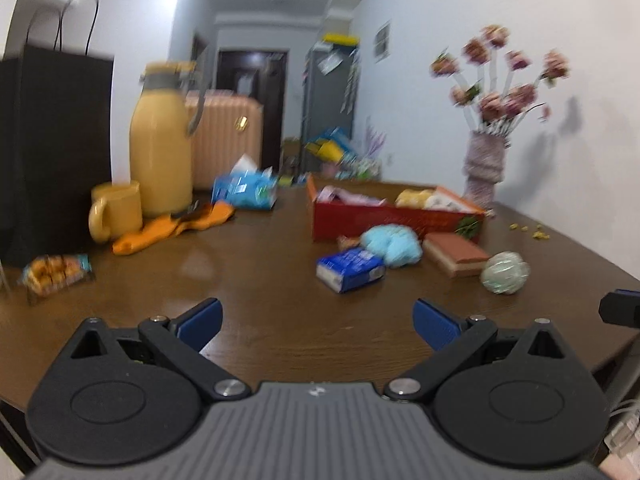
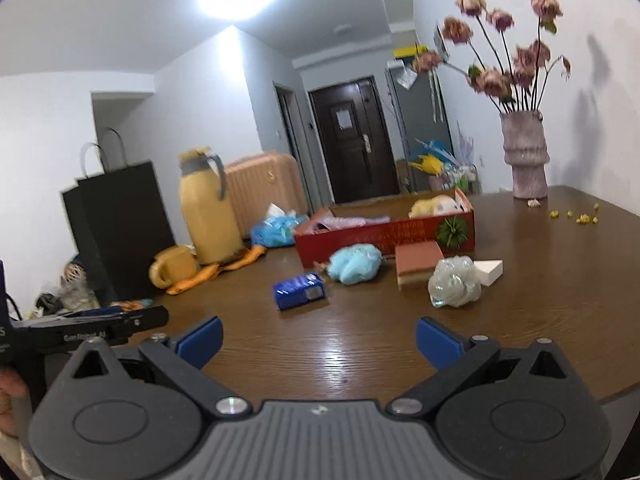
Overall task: Organize soft objects
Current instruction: 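Grasp the blue milk carton with both grippers, then carry the blue carton into the red box with both grippers and release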
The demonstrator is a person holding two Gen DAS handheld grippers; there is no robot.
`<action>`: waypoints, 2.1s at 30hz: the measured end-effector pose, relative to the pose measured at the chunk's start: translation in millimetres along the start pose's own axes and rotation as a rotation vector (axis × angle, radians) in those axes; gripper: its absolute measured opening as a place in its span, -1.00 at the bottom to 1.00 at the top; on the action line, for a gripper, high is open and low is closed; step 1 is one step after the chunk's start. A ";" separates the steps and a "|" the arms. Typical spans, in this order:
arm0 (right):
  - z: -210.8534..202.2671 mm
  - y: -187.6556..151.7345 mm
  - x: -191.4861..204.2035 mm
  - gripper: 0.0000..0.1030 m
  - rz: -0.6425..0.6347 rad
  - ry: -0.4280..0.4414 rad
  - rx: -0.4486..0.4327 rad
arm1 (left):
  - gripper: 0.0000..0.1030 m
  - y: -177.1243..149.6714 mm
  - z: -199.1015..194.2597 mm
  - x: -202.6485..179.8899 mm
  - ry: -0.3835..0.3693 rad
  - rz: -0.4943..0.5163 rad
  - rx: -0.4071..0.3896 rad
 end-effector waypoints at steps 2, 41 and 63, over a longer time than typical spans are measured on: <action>21.9 -4.3 -5.1 0.88 -0.004 -0.024 0.015 | 1.00 -2.6 18.8 4.5 0.014 -0.014 0.019; 213.1 -41.4 -18.9 -0.58 0.187 0.120 0.293 | -0.47 -29.0 152.5 -33.8 -0.377 -0.254 0.399; 180.6 56.1 -77.9 -0.58 0.205 0.079 0.065 | -0.55 80.8 196.0 -104.8 -0.502 -0.149 0.197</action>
Point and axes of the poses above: each gripper's, at about its wrist camera, not at the fingertips, and z roughly the way its jaws point, x to its left, y to its top, the point moved 8 cm from there along z, roughly the way its jaws point, and after that the axes turned 10 degrees about -x, right-handed, at the moved point
